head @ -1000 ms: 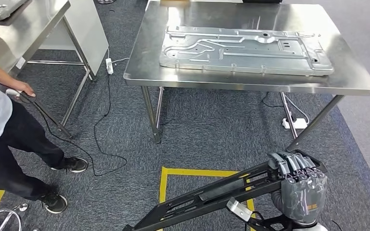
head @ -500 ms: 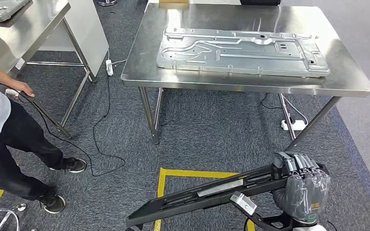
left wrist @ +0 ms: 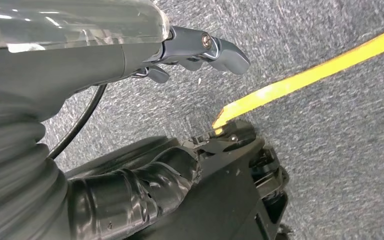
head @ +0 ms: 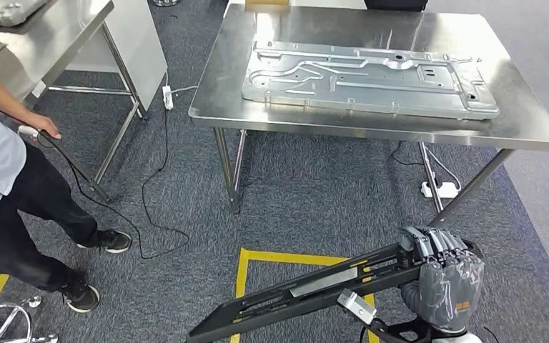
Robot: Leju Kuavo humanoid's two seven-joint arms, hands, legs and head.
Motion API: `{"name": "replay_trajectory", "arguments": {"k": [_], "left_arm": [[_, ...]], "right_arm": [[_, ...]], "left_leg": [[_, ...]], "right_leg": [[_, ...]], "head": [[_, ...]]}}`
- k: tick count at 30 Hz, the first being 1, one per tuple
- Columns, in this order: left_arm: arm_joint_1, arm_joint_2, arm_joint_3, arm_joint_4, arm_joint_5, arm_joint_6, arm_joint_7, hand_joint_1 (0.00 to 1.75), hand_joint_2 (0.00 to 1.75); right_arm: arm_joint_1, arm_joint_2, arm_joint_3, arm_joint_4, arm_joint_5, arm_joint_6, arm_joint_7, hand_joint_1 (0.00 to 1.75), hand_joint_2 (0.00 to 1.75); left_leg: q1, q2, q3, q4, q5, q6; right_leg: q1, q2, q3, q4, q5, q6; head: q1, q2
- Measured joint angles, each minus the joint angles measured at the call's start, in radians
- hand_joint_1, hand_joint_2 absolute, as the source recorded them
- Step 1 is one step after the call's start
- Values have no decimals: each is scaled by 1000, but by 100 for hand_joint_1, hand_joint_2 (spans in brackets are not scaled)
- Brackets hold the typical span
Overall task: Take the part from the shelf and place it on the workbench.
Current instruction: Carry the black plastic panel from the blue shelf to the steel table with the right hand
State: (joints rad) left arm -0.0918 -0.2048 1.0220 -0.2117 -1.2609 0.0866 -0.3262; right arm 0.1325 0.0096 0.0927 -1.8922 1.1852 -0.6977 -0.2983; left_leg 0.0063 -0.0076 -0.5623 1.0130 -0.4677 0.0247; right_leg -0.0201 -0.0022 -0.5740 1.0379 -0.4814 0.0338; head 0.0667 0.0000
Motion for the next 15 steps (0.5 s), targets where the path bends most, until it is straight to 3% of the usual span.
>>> {"name": "replay_trajectory", "arguments": {"k": [4, 6, 8, 9, 10, 11, 13, 15], "left_arm": [[0, 0, 0, 0, -1, 0, 0, 0, 175], [0, 0, 0, 0, -1, 0, 0, 0, 175], [1, 0, 0, 0, -1, 0, 0, 0, 175], [2, 0, 0, 0, -1, 0, 0, 0, 175], [3, 0, 0, 0, -1, 0, 0, 0, 175], [4, 0, 0, 0, -1, 0, 0, 0, 175], [4, 1, 0, 0, -1, 0, 0, 0, 175], [2, 1, 0, 0, -2, 0, 0, 0, 175]], "right_arm": [[0, 1, 0, -1, -3, 0, -9, 175, 175], [-1, 3, -1, -3, -6, 0, -15, 175, 175], [-1, 6, -1, -3, -9, 0, -21, 175, 175], [-1, 7, -1, -3, -9, 0, -23, 175, 175], [-1, 8, -1, -3, -9, 0, -24, 175, 175], [-1, 9, -1, -3, -9, 0, -25, 175, 175], [-1, 9, -1, -3, -10, 0, -27, 175, 175], [-2, 9, -2, -3, -9, 0, -28, 175, 175]], "left_leg": [[2, 0, -5, 12, -12, -23], [5, 1, -40, 91, -59, -32], [6, 2, -106, 225, -119, -37], [6, 2, -132, 274, -131, -38], [6, 2, -142, 289, -124, -38], [6, 2, -133, 264, -98, -37], [5, 3, -75, 135, -26, -29], [1, 4, -30, 36, 5, -20]], "right_leg": [[1, 0, 5, -16, 2, -26], [-1, -3, 9, -22, 3, -39], [2, -5, 10, -21, 0, -45], [4, -5, 11, -20, -1, -47], [5, -5, 13, -19, -4, -48], [6, -5, 15, -17, -6, -48], [7, -4, 22, -14, -14, -43], [11, -3, 25, -10, -21, -35]], "head": [[-1, 0], [-2, 0], [-3, 0], [-3, 0], [-3, 0], [-3, 0], [-3, 0], [-2, 0]]}}
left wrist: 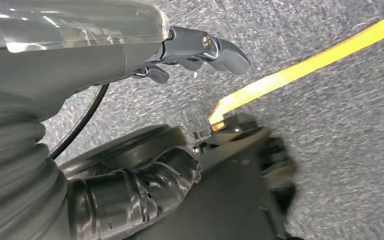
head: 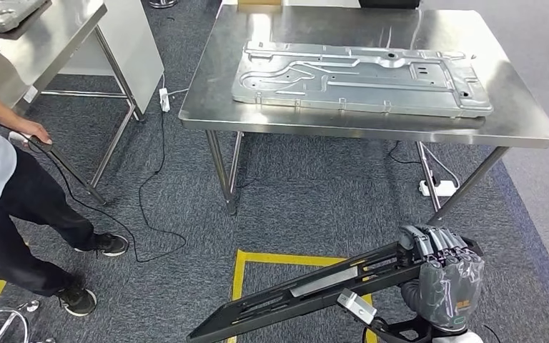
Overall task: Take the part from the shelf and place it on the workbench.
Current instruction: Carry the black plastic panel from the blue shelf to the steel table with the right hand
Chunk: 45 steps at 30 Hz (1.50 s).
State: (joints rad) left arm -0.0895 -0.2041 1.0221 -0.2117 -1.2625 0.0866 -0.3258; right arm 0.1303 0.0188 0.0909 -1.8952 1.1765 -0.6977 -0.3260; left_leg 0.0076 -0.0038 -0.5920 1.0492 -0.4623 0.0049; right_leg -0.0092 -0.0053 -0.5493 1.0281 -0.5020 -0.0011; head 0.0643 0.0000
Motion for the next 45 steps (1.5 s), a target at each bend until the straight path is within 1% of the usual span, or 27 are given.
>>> {"name": "replay_trajectory", "arguments": {"k": [3, 5, 8, 9, 10, 11, 13, 15, 17, 20, 21, 23, 24, 25, 26, 27, 28, 30, 31, 35, 37, 39, 40, 41, 42, 44, 45], "left_arm": [[0, 0, 0, 0, 0, -2, 1, 0, 175], [1, 0, 0, 0, -1, -4, 2, 0, 175], [-2, -1, 0, 0, -1, -6, 3, 0, 175], [-2, -2, 0, 0, -1, -6, 3, 0, 175], [-1, -2, 0, 0, -1, -6, 4, 0, 175], [0, -2, 0, 0, -1, -7, 5, 0, 175], [1, -2, 0, 0, -1, -7, 6, 0, 175], [-1, -2, 0, 0, -3, -8, 7, 0, 175], [-2, -2, 0, 0, -3, -8, 8, 0, 175], [-3, -2, 0, 0, -5, -8, 9, 0, 175], [-4, -2, 0, 0, -5, -8, 10, 0, 175], [-4, -2, -1, 0, -7, -9, 10, 0, 175], [-3, -2, -1, 0, -7, -9, 10, 0, 175], [-3, -2, -1, 0, -7, -9, 10, 0, 175], [-3, -2, -1, 0, -8, -9, 10, 0, 175], [-3, -2, -1, 0, -8, -10, 10, 0, 175], [-3, -1, -1, 0, -8, -10, 10, 0, 175], [-5, -1, -1, 0, -9, -10, 10, 0, 175], [-6, -1, -2, 0, -9, -11, 11, 0, 175], [-4, -1, -3, 0, -10, -14, 12, 0, 175], [-5, -2, -4, 0, -12, -16, 12, 0, 175], [-7, -2, -6, 0, -15, -19, 12, 0, 175], [-7, -2, -7, 0, -16, -20, 12, 0, 175], [-6, -2, -8, 0, -18, -21, 12, 0, 175], [-6, -2, -8, 0, -18, -21, 12, 0, 175], [-5, -2, -10, 0, -19, -23, 12, 0, 175], [-6, -2, -11, 0, -19, -23, 12, 0, 175]], "right_arm": [[-2, 2, -2, -3, 5, 0, -5, 175, 175], [-5, 4, -5, -9, 8, 0, -8, 175, 175], [-9, 4, -9, -14, 9, 0, -9, 175, 175], [-9, 4, -10, -14, 9, 0, -9, 175, 175], [-9, 4, -11, -14, 9, 0, -9, 175, 175], [-9, 4, -11, -15, 10, 0, -9, 175, 175], [-11, 4, -12, -19, 10, 0, -10, 175, 175], [-18, 4, -13, -25, 11, 0, -11, 175, 175], [-25, 4, -15, -30, 11, 0, -12, 175, 175], [-39, 4, -18, -37, 14, 0, -4, 175, 175], [-47, 3, -18, -40, 16, 0, 3, 175, 175], [-63, -3, -18, -43, 21, 0, 19, 175, 175], [-71, -8, -18, -44, 24, 0, 29, 175, 175], [-78, -15, -18, -44, 26, 0, 39, 175, 175], [-86, -22, -18, -44, 28, 0, 49, 175, 175], [-94, -30, -18, -43, 29, 0, 59, 175, 175], [-101, -37, -18, -43, 30, 0, 66, 175, 175], [-115, -48, -18, -43, 30, 0, 76, 175, 175], [-120, -53, -18, -43, 30, 0, 80, 175, 175], [-134, -74, -18, -43, 29, 0, 95, 175, 175], [-143, -84, -18, -43, 28, 0, 103, 175, 175], [-150, -92, -18, -39, 25, 0, 111, 175, 175], [-151, -97, -18, -36, 25, 0, 114, 175, 175], [-153, -101, -18, -33, 24, 0, 118, 175, 175], [-157, -106, -18, -30, 23, 0, 121, 175, 175], [-169, -114, -18, -24, 22, 0, 129, 175, 175], [-177, -118, -18, -22, 21, 0, 133, 175, 175]], "left_leg": [[-2, -1, 10, -24, -1, 13], [3, -1, 20, -36, 3, 25], [4, 0, 27, -43, 3, 38], [3, 0, 27, -43, 1, 39], [3, -1, 28, -42, -1, 39], [3, -2, 31, -41, -3, 38], [4, -4, 37, -37, -10, 33], [0, -6, 37, -31, -17, 23], [-4, -5, 34, -30, -19, 13], [-2, -4, 28, -9, -38, -2], [-1, -3, 11, 29, -60, -7], [1, -2, -52, 158, -120, -13], [2, -2, -86, 222, -140, -15], [3, -2, -109, 259, -142, -16], [3, -2, -114, 258, -125, -16], [3, -2, -98, 215, -89, -14], [3, -1, -68, 145, -47, -10], [0, -1, -13, 22, 2, 0], [-2, -1, -1, -9, 8, 4], [-2, -2, 8, -30, 7, 25], [1, -2, 15, -39, 9, 37], [1, -1, 17, -38, 5, 43], [1, -2, 18, -37, 3, 43], [1, -3, 20, -36, 0, 43], [1, -3, 23, -34, -4, 42], [0, -4, 32, -30, -14, 35], [-1, -5, 33, -27, -19, 30]], "right_leg": [[2, 0, 1, -2, -3, 16], [1, 1, -7, 24, -24, 26], [-4, 2, -95, 199, -106, 38], [-6, 2, -127, 255, -122, 41], [-7, 2, -145, 279, -118, 43], [-8, 2, -142, 261, -92, 43], [-10, 3, -91, 136, -14, 40], [-8, 4, -46, 31, 25, 33], [-3, 6, -40, 9, 24, 24], [-8, 6, -34, 2, 27, 4], [-10, 5, -30, -2, 27, -2], [-9, 3, -27, -3, 24, -10], [-7, 3, -26, -2, 23, -11], [-6, 2, -24, -2, 21, -12], [-6, 3, -22, -2, 20, -13], [-5, 3, -18, -2, 17, -12], [-5, 4, -13, -2, 14, -9], [-2, 5, -8, 0, 8, -1], [0, 5, -8, 1, 6, 4], [-2, 4, -13, 13, -6, 26], [-5, 5, -52, 95, -51, 35], [-6, 5, -123, 226, -103, 40], [-7, 5, -150, 270, -110, 42], [-8, 5, -162, 280, -97, 44], [-9, 5, -154, 252, -66, 44], [-12, 5, -102, 128, 11, 42], [-11, 5, -77, 70, 33, 38]], "head": [[0, 0], [1, 0], [2, 0], [2, 0], [2, 0], [2, 0], [2, 0], [2, 0], [1, 0], [1, 0], [0, 0], [0, 0], [0, 0], [0, 0], [0, 0], [-1, 0], [0, 0], [0, 0], [0, 0], [0, 0], [1, 0], [1, 0], [1, 0], [1, 0], [1, 0], [2, 0], [2, 0]]}}
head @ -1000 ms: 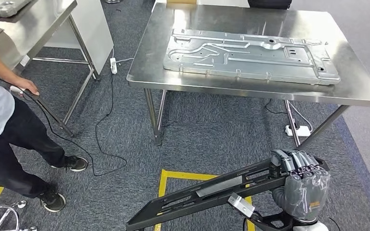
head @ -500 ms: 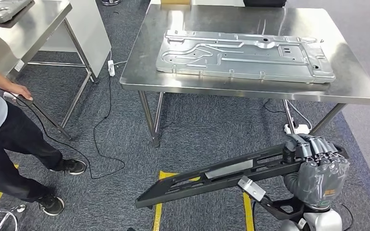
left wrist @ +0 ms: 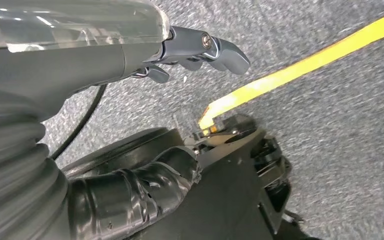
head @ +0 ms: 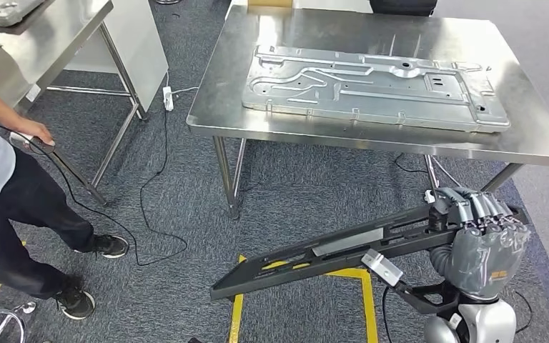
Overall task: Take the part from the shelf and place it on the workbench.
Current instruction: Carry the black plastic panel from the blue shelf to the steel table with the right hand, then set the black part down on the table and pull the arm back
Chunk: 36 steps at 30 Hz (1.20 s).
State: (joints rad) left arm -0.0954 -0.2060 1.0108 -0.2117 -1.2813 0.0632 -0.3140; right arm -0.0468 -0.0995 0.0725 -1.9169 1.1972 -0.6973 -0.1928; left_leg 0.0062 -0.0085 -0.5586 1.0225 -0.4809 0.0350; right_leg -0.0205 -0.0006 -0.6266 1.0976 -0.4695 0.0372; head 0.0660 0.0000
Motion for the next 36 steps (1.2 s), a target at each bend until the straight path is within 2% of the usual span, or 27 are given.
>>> {"name": "replay_trajectory", "arguments": {"k": [1, 2, 3, 5, 6, 7, 9, 10, 11, 12, 14, 15, 16, 18, 21, 22, 23, 25, 26, 27, 29, 30, 31, 33, 36], "left_arm": [[-1, 0, -2, 0, 0, 0, 0, 0, 175], [-3, 0, -3, 0, 0, 0, 0, 0, 175], [-4, 0, -5, 0, -1, 0, 0, 0, 175], [-5, 0, -6, 0, -1, 0, 0, 0, 175], [-6, 1, -7, 0, -1, 0, 0, 0, 175], [-6, 1, -8, 0, -1, 0, 0, 0, 175], [-6, 1, -10, 0, -2, 0, 0, 0, 175], [-6, 1, -10, 0, -2, 0, 1, 0, 175], [-5, 1, -11, 0, -2, -1, 1, 0, 175], [-4, 1, -11, 0, -2, -1, 1, 0, 175], [-4, 1, -11, 0, -2, -3, 1, 0, 175], [-5, 2, -12, 0, -3, -3, 2, 0, 175], [-8, 2, -12, 0, -3, -3, 2, 0, 175], [-11, 2, -13, 0, -4, -4, 3, 0, 175], [-11, 1, -14, 0, -6, -5, 3, 0, 175], [-12, 1, -14, 0, -7, -5, 3, 0, 175], [-13, 0, -14, 0, -7, -6, 4, 0, 175], [-15, 0, -14, 0, -8, -8, 6, 0, 175], [-14, 0, -14, 0, -8, -9, 7, 0, 175], [-14, 0, -14, 0, -9, -10, 8, 0, 175], [-13, 0, -15, 0, -9, -13, 9, 0, 175], [-14, 0, -15, 0, -9, -14, 10, 0, 175], [-15, 0, -15, 0, -10, -15, 10, 0, 175], [-17, 0, -15, 0, -10, -15, 12, 0, 175], [-19, 0, -16, 0, -10, -15, 14, 0, 175]], "right_arm": [[-8, -5, 0, 3, -1, 0, 6, 175, 175], [-14, -10, 0, 6, -2, 0, 13, 175, 175], [-18, -16, 0, 8, -4, 0, 19, 175, 175], [-25, -26, 0, 12, -8, 0, 27, 175, 175], [-30, -30, 0, 15, -10, 0, 29, 175, 175], [-36, -34, 0, 17, -11, 0, 31, 175, 175], [-46, -41, 0, 23, -14, 0, 35, 175, 175], [-49, -43, 0, 26, -15, 0, 37, 175, 175], [-52, -47, 0, 30, -16, 0, 39, 175, 175], [-55, -50, 0, 33, -16, 1, 40, 175, 175], [-64, -57, 0, 39, -18, 1, 46, 175, 175], [-71, -60, 0, 42, -19, 2, 49, 175, 175], [-78, -64, 0, 45, -19, 3, 54, 175, 175], [-94, -73, 0, 52, -20, 6, 62, 175, 175], [-116, -91, 0, 61, -22, 12, 73, 175, 175], [-125, -98, 0, 64, -24, 16, 78, 175, 175], [-134, -105, 0, 68, -26, 20, 82, 175, 175], [-146, -118, 0, 79, -32, 30, 90, 175, 175], [-150, -124, 0, 85, -34, 35, 93, 175, 175], [-155, -130, 0, 92, -36, 40, 96, 175, 175], [-168, -143, -2, 103, -39, 47, 99, 175, 175], [-176, -148, -2, 109, -41, 50, 101, 175, 175], [-184, -154, -4, 115, -44, 53, 103, 175, 175], [-197, -162, -10, 128, -50, 61, 108, 175, 175], [-211, -175, -17, 141, -56, 64, 113, 175, 175]], "left_leg": [[-2, 0, 0, 1, -3, -6], [-3, 0, -1, 2, -5, -11], [-4, 0, -1, 1, -6, -16], [-3, 1, -2, 7, -14, -26], [-3, 2, -12, 31, -28, -30], [-2, 3, -34, 77, -49, -34], [-1, 3, -106, 209, -97, -37], [-1, 3, -140, 263, -106, -37], [-1, 3, -161, 285, -97, -36], [-1, 3, -163, 267, -67, -34], [-3, 3, -121, 144, 19, -22], [-6, 3, -94, 81, 46, -17], [-9, 4, -77, 40, 58, -12], [-14, 4, -64, 14, 51, -5], [-6, 3, -44, -10, 51, 7], [-3, 3, -35, -18, 51, 12], [-2, 3, -29, -21, 49, 16], [-2, 3, -23, -20, 40, 19], [-1, 2, -17, -19, 34, 18], [-1, 2, -11, -17, 27, 17], [1, 1, 5, -11, 11, 11], [0, 0, 10, -6, 2, 6], [-1, -1, 12, -2, -5, 0], [-4, -1, 12, 0, -12, -11], [-4, 1, 13, 12, -28, -27]], "right_leg": [[2, 0, 15, -35, 8, -5], [5, 1, 20, -49, 4, -10], [7, 2, 21, -54, 1, -15], [3, 2, 27, -59, 0, -27], [1, 1, 32, -62, -1, -33], [-1, 0, 38, -66, -2, -39], [3, -2, 45, -66, -8, -49], [5, -2, 50, -66, -12, -51], [7, -2, 55, -66, -16, -52], [8, -1, 63, -66, -22, -52], [10, 1, 79, -66, -33, -50], [12, 1, 83, -66, -39, -47], [13, 2, 85, -66, -43, -42], [13, 2, 86, -69, -48, -31], [13, 0, 89, -54, -64, -15], [13, 0, 72, -17, -82, -10], [11, 1, 40, 42, -106, -7], [6, 1, -44, 170, -145, 1], [2, 1, -71, 201, -140, 5], [-1, 1, -79, 191, -112, 8], [-7, 0, -45, 77, -21, 11], [-7, 0, -23, 18, 11, 11], [-5, 0, -6, -24, 26, 7], [0, 3, 4, -45, 20, -4], [-5, 5, 17, -56, 12, -26]], "head": [[0, 0], [0, 0], [-1, 0], [-1, 0], [-2, 0], [-2, 0], [-4, 0], [-3, 0], [-4, 0], [-3, 0], [-3, 0], [-3, 0], [-3, 0], [-3, 0], [-2, 0], [0, 0], [1, 0], [1, 0], [1, 0], [1, 0], [2, 0], [2, 0], [2, 0], [1, 0], [-1, 0]]}}
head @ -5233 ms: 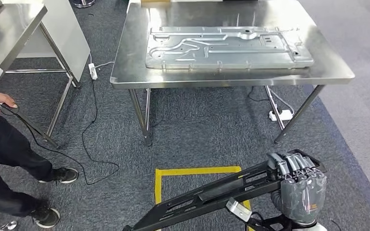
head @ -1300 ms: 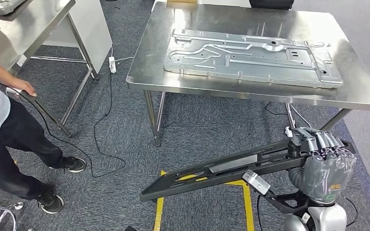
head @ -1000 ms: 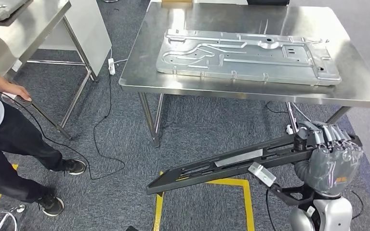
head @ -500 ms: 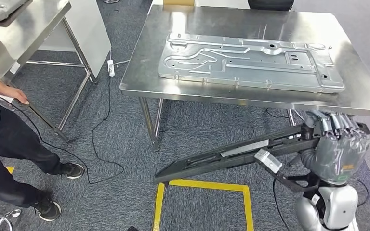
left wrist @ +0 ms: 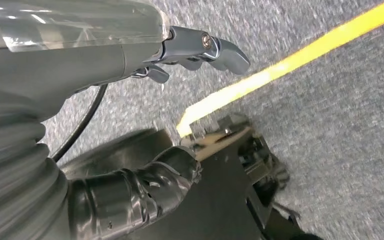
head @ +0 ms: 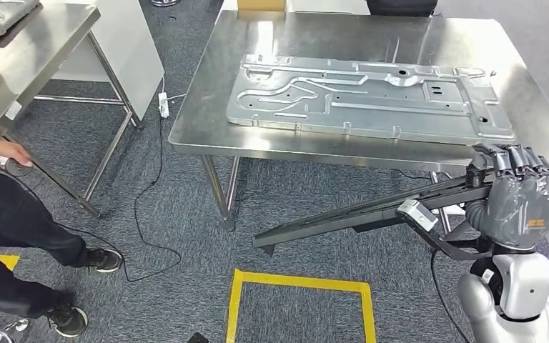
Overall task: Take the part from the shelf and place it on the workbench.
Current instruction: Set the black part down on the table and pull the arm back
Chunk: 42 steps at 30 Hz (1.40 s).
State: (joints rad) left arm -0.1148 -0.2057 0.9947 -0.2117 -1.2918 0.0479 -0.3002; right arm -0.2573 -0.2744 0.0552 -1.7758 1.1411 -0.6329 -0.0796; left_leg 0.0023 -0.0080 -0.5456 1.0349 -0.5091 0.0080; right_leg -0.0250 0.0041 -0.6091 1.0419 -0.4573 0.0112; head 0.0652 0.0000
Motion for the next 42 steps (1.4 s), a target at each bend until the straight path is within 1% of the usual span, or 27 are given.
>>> {"name": "replay_trajectory", "arguments": {"k": [2, 4, 5, 6, 7, 8, 10, 11, 13, 16, 17, 19, 20, 21, 22, 24, 26, 29, 31, 33, 35, 36, 37, 38, 40, 41, 42], "left_arm": [[-1, 0, -1, 0, -1, 0, 0, 0, 175], [0, 0, -2, 0, -1, 0, 1, 0, 175], [1, 0, -2, 0, -1, 0, 1, 0, 175], [3, 0, -2, 0, -1, 0, 1, 0, 175], [4, 0, -2, 0, -1, 0, 2, 0, 175], [4, 0, -3, 0, -1, 0, 2, 0, 175], [3, 1, -4, 0, -2, 0, 3, 0, 175], [1, 2, -4, 0, -2, 0, 3, 0, 175], [-1, 2, -6, 0, -2, 0, 3, 0, 175], [1, 2, -8, 0, -4, -1, 4, 0, 175], [0, 2, -9, 0, -5, -1, 4, 0, 175], [-2, 1, -12, 0, -7, -2, 4, 0, 175], [-2, 0, -13, 0, -8, -2, 4, 0, 175], [-1, 0, -14, 0, -8, -3, 4, 0, 175], [0, 0, -15, 0, -9, -3, 4, 0, 175], [1, 0, -16, 0, -10, -4, 5, 0, 175], [-3, 0, -17, 0, -10, -5, 5, 0, 175], [-7, 0, -21, 0, -10, -5, 4, 0, 175], [-8, 0, -22, 0, -11, -5, 4, 0, 175], [-10, 0, -23, 0, -11, -5, 4, 0, 175], [-9, 0, -23, 0, -12, -5, 4, 0, 175], [-6, 0, -23, 0, -13, -5, 5, 0, 175], [-4, 0, -23, 0, -13, -5, 5, 0, 175], [-3, 0, -23, 0, -13, -5, 5, 0, 175], [-2, 1, -23, 0, -13, -5, 5, 0, 175], [-3, 2, -24, 0, -14, -5, 5, 0, 175], [-5, 3, -24, 0, -14, -5, 5, 0, 175]], "right_arm": [[-13, -6, -3, 7, -6, 2, 3, 175, 175], [-21, -9, -5, 14, -12, 7, 5, 175, 175], [-23, -10, -6, 18, -14, 9, 5, 175, 175], [-25, -11, -7, 22, -15, 12, 5, 175, 175], [-27, -13, -8, 26, -16, 14, 5, 175, 175], [-30, -15, -9, 29, -18, 15, 5, 175, 175], [-40, -20, -11, 36, -23, 17, 6, 175, 175], [-46, -22, -13, 39, -27, 19, 7, 175, 175], [-56, -28, -19, 44, -37, 25, 8, 175, 175], [-71, -44, -30, 47, -55, 32, 8, 175, 175], [-76, -49, -34, 49, -61, 34, 9, 175, 175], [-84, -56, -42, 53, -71, 40, 9, 175, 175], [-86, -59, -46, 56, -76, 45, 10, 175, 175], [-88, -62, -48, 60, -80, 50, 10, 175, 175], [-91, -65, -50, 63, -84, 54, 10, 175, 175], [-106, -70, -51, 70, -89, 62, 11, 175, 175], [-126, -72, -51, 79, -92, 70, 11, 175, 175], [-145, -74, -51, 92, -96, 78, 14, 175, 175], [-158, -76, -51, 98, -97, 82, 14, 175, 175], [-173, -76, -51, 103, -99, 87, 15, 175, 175], [-183, -76, -51, 109, -101, 91, 17, 175, 175], [-185, -76, -50, 113, -101, 93, 17, 175, 175], [-187, -76, -50, 117, -102, 95, 17, 175, 175], [-190, -76, -50, 120, -102, 98, 17, 175, 175], [-197, -77, -50, 127, -103, 102, 17, 175, 175], [-202, -77, -50, 130, -104, 104, 18, 175, 175], [-205, -78, -50, 133, -105, 106, 19, 175, 175]], "left_leg": [[2, 2, -45, 89, -39, -7], [3, 2, -128, 226, -80, -10], [3, 2, -161, 268, -80, -10], [3, 2, -176, 273, -61, -7], [2, 2, -170, 237, -22, -3], [0, 2, -149, 171, 28, 5], [-6, 2, -100, 50, 86, 23], [-10, 3, -85, 18, 91, 29], [-15, 3, -75, -2, 81, 35], [-6, 3, -47, -36, 83, 42], [-3, 3, -36, -45, 82, 45], [-1, 3, -24, -47, 72, 48], [-1, 3, -17, -46, 65, 48], [1, 3, -9, -45, 58, 46], [3, 2, 0, -43, 49, 43], [8, 1, 17, -34, 28, 32], [7, 0, 20, -21, 9, 17], [4, 1, 20, -21, -4, 4], [6, 2, 13, 9, -23, -4], [8, 3, -45, 120, -67, -10], [7, 3, -135, 254, -101, -9], [6, 3, -164, 284, -92, -5], [4, 3, -175, 275, -63, 2], [0, 2, -167, 229, -18, 13], [-13, 3, -127, 99, 68, 44], [-19, 3, -106, 49, 87, 58], [-25, 4, -94, 20, 91, 67]], "right_leg": [[0, -2, 14, -5, -7, -13], [5, -4, 23, -6, -16, -22], [8, -4, 29, -6, -21, -24], [11, -3, 36, -6, -27, -25], [14, -2, 45, -6, -33, -25], [16, -1, 55, -6, -40, -25], [19, 0, 67, -6, -51, -20], [19, 0, 68, -7, -55, -16], [16, 0, 68, -12, -58, -5], [14, -3, 66, 12, -76, 9], [13, -3, 43, 58, -96, 14], [8, -3, -36, 190, -140, 24], [4, -3, -74, 240, -146, 29], [0, -3, -96, 257, -132, 34], [-4, -4, -99, 235, -98, 39], [-11, -5, -60, 115, -10, 48], [-11, -4, -25, 24, 22, 41], [-7, -2, -18, 13, 7, 12], [-7, -1, -10, 12, 0, -2], [-4, -2, 1, 10, -9, -14], [3, -2, 11, 10, -19, -21], [7, -2, 17, 10, -25, -24], [12, -1, 26, 10, -31, -25], [17, 0, 36, 10, -38, -27], [24, 1, 54, 7, -52, -27], [24, 2, 59, 5, -57, -25], [22, 2, 62, 2, -60, -21]], "head": [[-3, 0], [-4, 0], [-4, 0], [-5, 0], [-5, 0], [-5, 0], [-4, 0], [-4, 0], [-5, 0], [-5, 0], [-5, 0], [-5, 0], [-4, 0], [-5, 0], [-5, 0], [-4, 0], [-3, 0], [-7, 0], [-8, 0], [-9, 0], [-9, 0], [-9, 0], [-9, 0], [-9, 0], [-8, 0], [-8, 0], [-8, 0]]}}
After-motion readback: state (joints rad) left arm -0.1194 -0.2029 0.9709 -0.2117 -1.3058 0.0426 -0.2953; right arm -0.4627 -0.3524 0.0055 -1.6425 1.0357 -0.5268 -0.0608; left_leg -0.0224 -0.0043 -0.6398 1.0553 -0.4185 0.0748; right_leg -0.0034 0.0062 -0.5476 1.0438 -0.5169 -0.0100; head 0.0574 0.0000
